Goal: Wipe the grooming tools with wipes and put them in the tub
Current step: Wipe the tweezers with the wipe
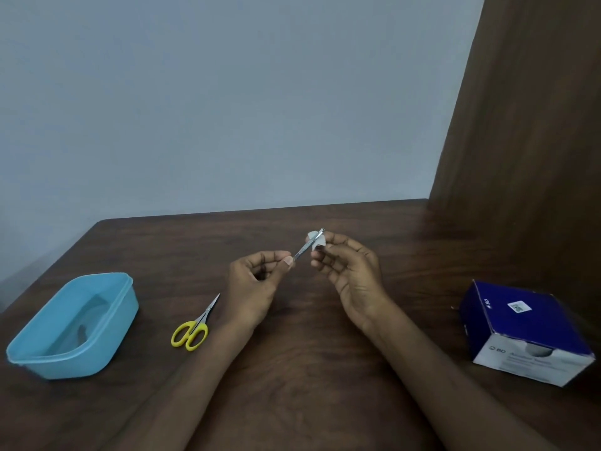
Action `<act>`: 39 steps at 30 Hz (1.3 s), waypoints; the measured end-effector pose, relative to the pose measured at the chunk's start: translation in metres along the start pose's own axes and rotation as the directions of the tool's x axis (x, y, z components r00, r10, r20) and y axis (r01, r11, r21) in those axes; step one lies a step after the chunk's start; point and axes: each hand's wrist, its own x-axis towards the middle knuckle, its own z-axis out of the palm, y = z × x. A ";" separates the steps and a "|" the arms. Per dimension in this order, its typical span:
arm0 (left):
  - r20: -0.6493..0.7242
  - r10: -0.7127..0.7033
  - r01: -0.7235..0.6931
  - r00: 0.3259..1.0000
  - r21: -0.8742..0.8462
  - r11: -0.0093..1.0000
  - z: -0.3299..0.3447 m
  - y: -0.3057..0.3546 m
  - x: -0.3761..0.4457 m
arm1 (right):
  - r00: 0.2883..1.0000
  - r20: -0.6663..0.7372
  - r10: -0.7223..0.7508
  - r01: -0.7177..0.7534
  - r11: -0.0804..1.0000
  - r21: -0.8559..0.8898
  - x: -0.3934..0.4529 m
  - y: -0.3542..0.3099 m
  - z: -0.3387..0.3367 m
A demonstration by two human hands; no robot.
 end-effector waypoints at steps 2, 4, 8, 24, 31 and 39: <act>0.000 -0.012 0.012 1.000 -0.009 1.000 0.001 0.000 0.000 | 0.999 0.015 -0.029 0.029 0.999 -0.017 0.001 -0.001 -0.002; 0.004 -0.019 0.019 1.000 -0.016 1.000 0.001 0.001 -0.001 | 0.997 0.031 -0.068 0.069 0.997 -0.030 0.003 -0.001 -0.005; 0.020 -0.013 0.013 1.000 0.004 1.000 0.001 0.004 -0.002 | 0.995 -0.008 -0.102 0.101 0.993 -0.062 0.005 0.002 -0.005; 0.079 0.077 -0.085 0.994 0.094 0.992 0.005 0.005 -0.007 | 0.989 -0.069 -0.128 0.113 0.976 -0.189 0.012 0.008 -0.009; 0.114 0.074 -0.087 0.991 0.118 0.989 0.002 0.005 -0.007 | 0.996 0.093 0.011 0.016 0.958 -0.287 0.007 0.009 -0.009; 0.159 0.030 -0.027 0.987 -0.020 0.999 0.000 0.009 -0.009 | 0.953 0.289 0.090 0.022 0.932 -0.361 0.003 0.007 -0.009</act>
